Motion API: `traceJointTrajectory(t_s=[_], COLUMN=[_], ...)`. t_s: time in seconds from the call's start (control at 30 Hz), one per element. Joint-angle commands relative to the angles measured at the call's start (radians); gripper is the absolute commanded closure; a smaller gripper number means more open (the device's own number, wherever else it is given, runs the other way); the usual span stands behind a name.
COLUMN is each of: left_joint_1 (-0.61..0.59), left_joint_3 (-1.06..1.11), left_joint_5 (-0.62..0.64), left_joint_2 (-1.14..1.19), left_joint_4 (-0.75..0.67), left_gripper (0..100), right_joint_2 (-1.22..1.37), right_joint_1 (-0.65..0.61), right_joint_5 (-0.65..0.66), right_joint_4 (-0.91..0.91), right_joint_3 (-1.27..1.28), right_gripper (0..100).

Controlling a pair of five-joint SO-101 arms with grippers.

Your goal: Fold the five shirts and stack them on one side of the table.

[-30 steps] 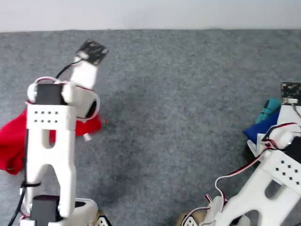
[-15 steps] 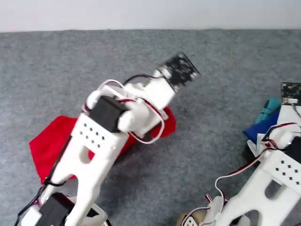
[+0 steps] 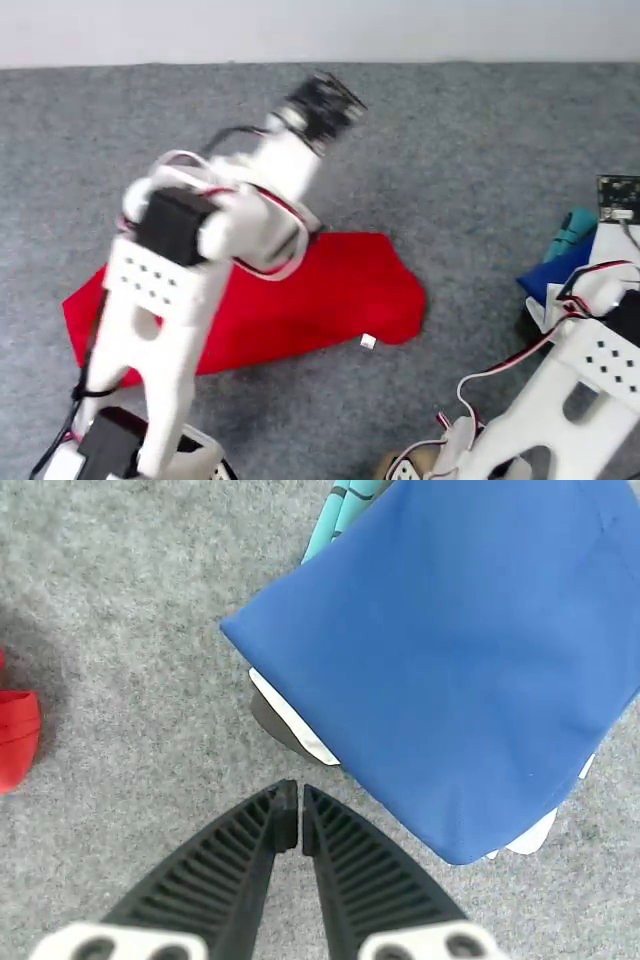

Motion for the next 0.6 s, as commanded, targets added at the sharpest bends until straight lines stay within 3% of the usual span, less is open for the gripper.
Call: traceJointTrajectory(t_s=[0.0,0.23,0.37,0.57], left_joint_1=[-0.176,-0.460,-0.532,-0.574], left_joint_3=[-0.024,0.077,0.110,0.110], left_joint_5=[0.002,-0.130,-0.169,-0.184], left_joint_2=[0.008,0.144,0.261,0.477], left_joint_4=[0.023,0.021,0.020,-0.048], left_gripper=[82,81,75,75], right_joint_2=[-0.021,-0.019,-0.019,-0.027], right_joint_1=[-0.008,-0.008,-0.008,-0.010], right_joint_5=[0.008,0.008,0.008,0.008], right_joint_4=[0.007,0.007,0.005,0.005], right_joint_3=[-0.008,-0.006,0.008,0.066], right_gripper=[99.0,99.0,99.0,99.0])
